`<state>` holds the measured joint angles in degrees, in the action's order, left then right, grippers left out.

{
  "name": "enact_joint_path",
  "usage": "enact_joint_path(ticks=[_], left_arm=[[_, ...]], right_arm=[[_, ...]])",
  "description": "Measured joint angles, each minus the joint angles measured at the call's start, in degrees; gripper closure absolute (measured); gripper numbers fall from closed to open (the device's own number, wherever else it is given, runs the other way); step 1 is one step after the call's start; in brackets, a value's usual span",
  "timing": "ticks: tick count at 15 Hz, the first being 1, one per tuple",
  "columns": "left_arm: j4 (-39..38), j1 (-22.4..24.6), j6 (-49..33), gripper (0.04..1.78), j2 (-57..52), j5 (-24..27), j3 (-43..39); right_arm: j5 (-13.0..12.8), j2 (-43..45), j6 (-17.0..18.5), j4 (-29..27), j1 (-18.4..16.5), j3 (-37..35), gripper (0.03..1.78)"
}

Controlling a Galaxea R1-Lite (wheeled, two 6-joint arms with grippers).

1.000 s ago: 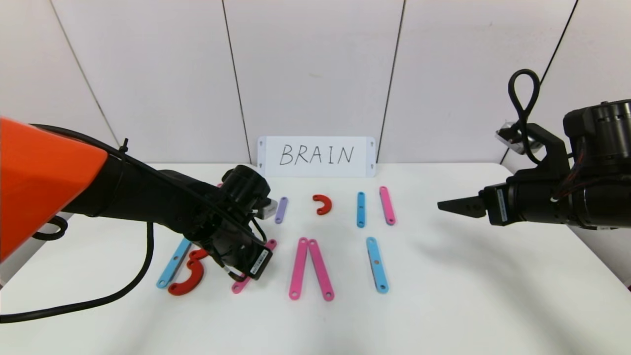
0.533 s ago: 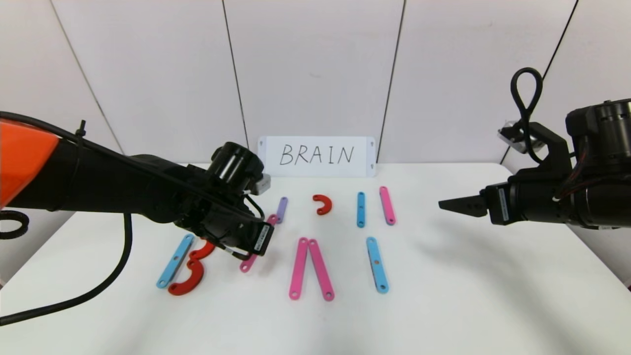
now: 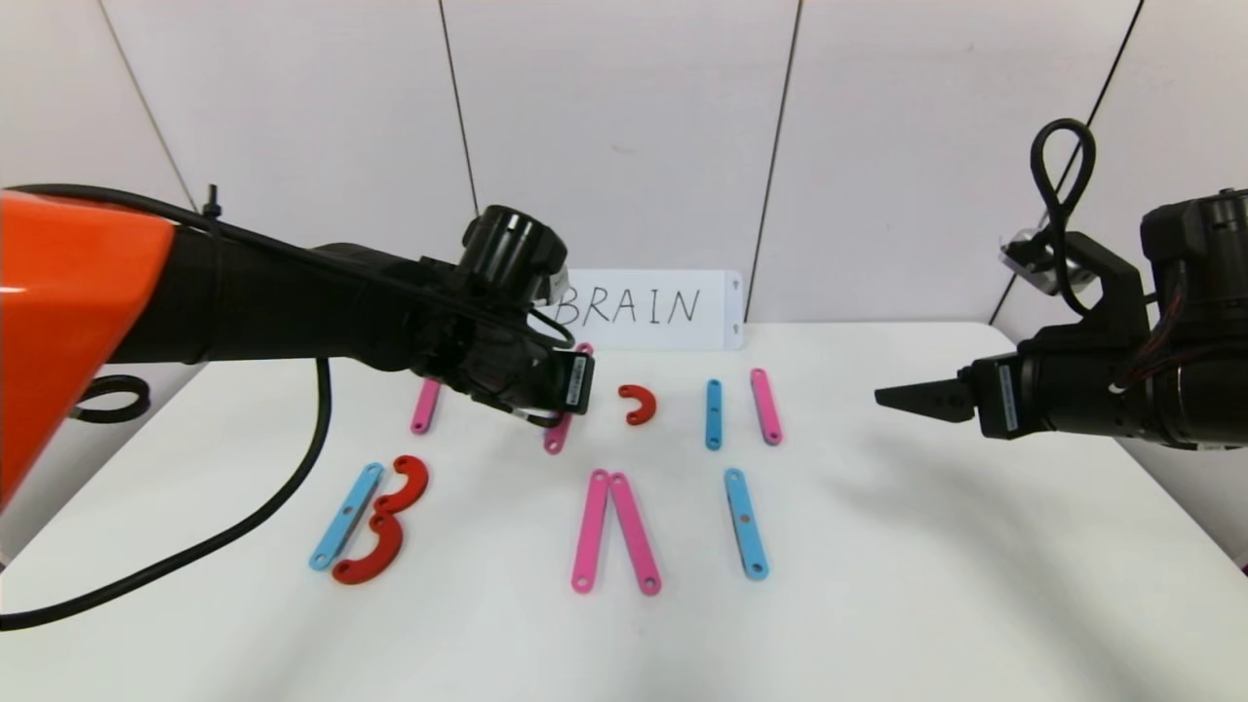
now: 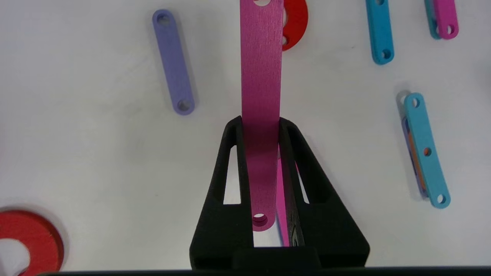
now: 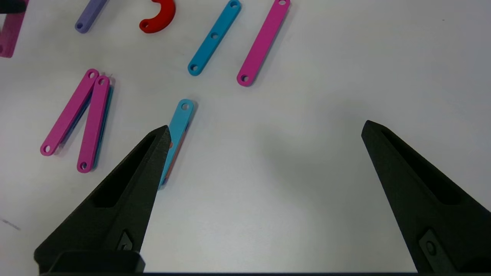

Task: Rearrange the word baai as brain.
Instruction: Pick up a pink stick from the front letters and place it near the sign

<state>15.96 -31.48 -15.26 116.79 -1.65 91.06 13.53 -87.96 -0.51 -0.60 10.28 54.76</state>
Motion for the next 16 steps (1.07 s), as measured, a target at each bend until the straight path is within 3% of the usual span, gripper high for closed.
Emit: enact_joint_path(ticks=[9, 16], left_arm=[[-0.48, -3.67, -1.3, 1.55, 15.65, -0.09, 17.94], [-3.23, -5.23, -1.07, 1.55, 21.75, 0.02, 22.08]], right_arm=[[-0.02, 0.69, -0.01, -0.02, -0.3, -0.07, 0.07], [0.0, 0.83, -0.04, -0.02, -0.28, -0.16, 0.07]])
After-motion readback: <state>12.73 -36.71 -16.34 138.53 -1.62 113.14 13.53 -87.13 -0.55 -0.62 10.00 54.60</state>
